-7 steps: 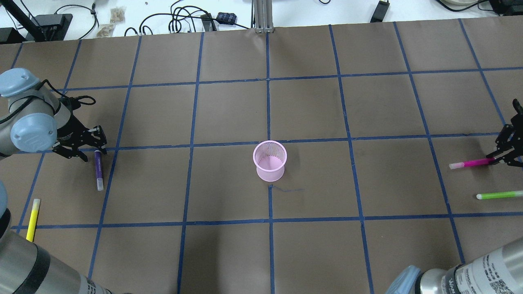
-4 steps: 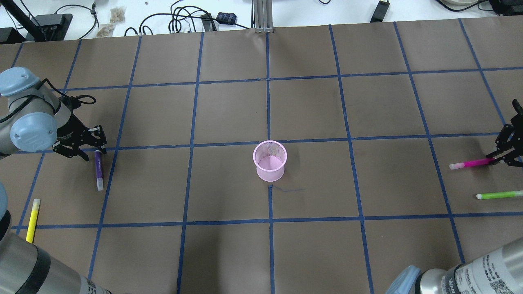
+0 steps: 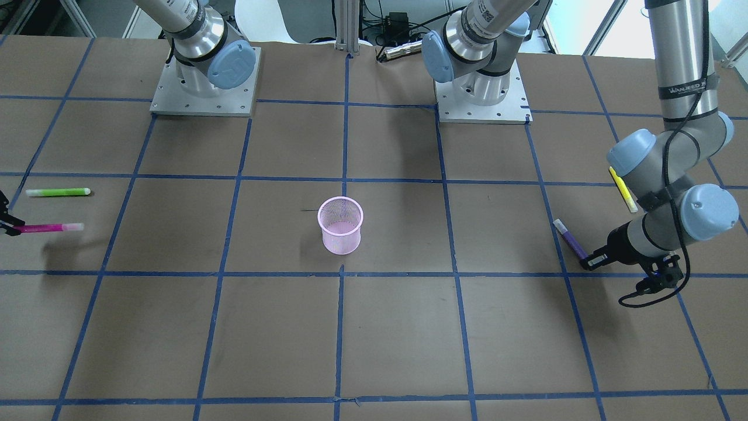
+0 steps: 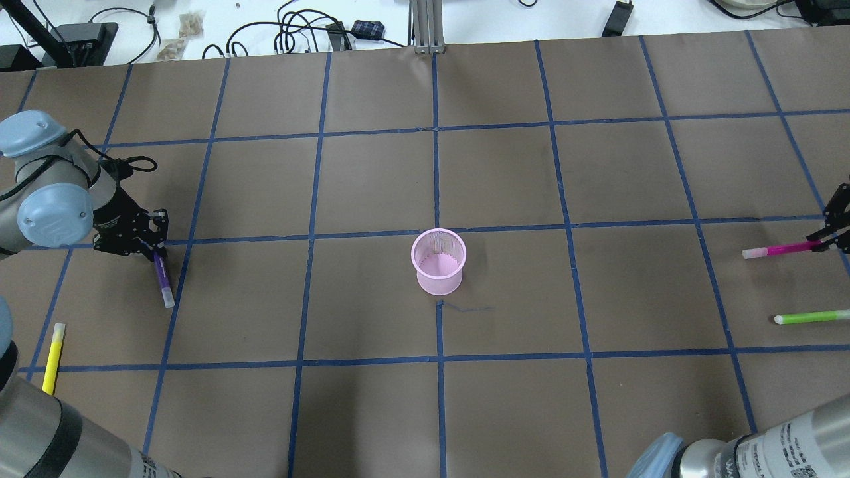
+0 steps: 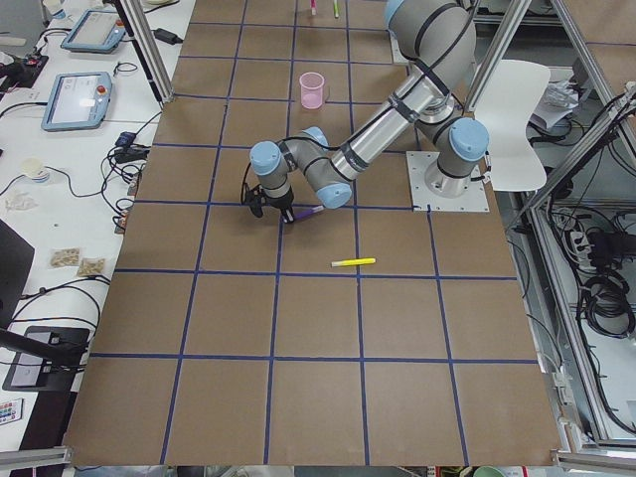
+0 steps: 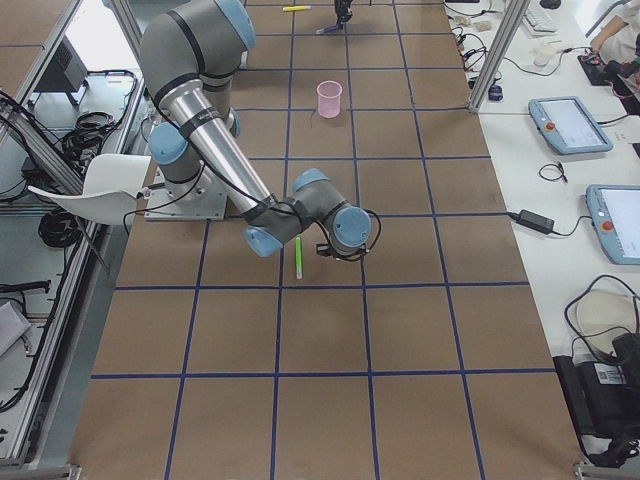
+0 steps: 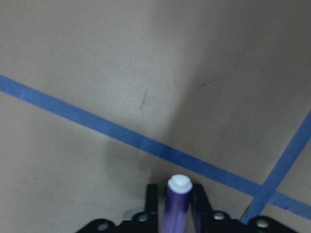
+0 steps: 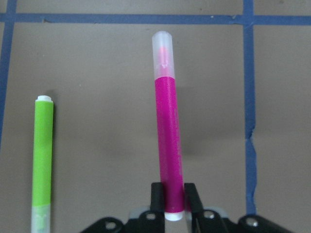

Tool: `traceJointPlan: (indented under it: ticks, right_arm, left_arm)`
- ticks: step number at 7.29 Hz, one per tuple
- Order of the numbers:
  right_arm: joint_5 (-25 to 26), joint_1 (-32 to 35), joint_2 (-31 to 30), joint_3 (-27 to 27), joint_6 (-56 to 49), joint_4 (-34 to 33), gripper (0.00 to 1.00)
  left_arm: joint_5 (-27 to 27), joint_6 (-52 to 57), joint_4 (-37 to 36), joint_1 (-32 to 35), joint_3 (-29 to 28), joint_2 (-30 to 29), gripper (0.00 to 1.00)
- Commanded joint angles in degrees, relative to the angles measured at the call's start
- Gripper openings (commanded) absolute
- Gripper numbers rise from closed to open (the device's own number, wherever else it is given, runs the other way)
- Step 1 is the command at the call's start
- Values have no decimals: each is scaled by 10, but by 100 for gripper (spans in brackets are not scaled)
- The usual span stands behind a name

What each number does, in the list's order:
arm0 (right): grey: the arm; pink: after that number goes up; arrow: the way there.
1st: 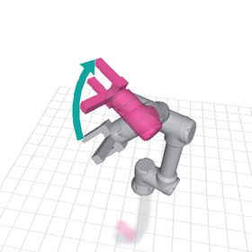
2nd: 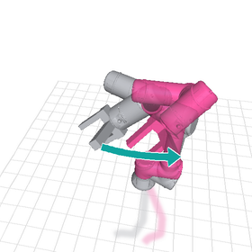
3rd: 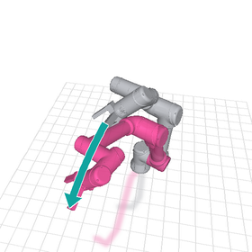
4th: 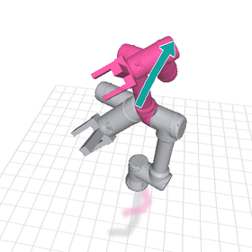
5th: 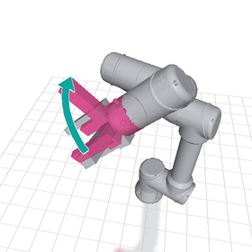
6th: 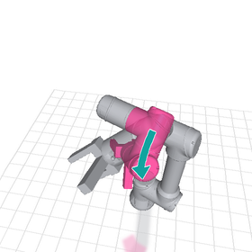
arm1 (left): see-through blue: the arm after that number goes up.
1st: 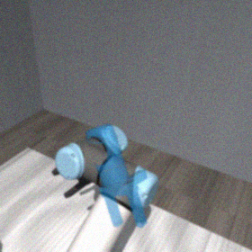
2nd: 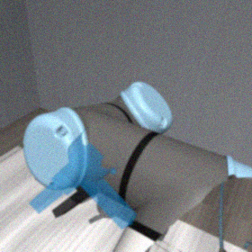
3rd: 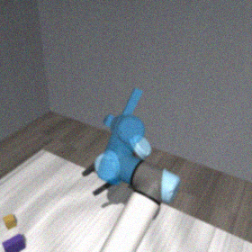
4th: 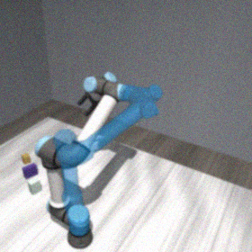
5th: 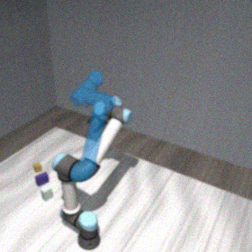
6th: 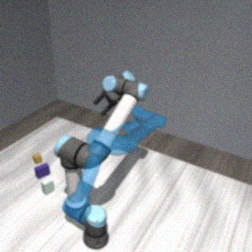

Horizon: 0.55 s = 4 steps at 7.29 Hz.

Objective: Insert purple and pink pens into pink cup

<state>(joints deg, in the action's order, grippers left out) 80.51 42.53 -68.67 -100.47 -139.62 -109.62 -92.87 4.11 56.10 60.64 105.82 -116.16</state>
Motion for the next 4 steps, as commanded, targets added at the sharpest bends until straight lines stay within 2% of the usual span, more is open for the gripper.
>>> traceJointPlan:
  ticks: [1,2,4]
  right_arm:
    - [13,65,-70,5,45,41,0]
    - [57,118,-110,3,91,41,0]
    - [93,237,-175,7,213,72,0]
  left_arm:
    - [1,-17,-2,1,-3,13,0]
    - [-2,-17,0,7,-23,24,0]
    - [-1,-17,21,16,-64,49,0]
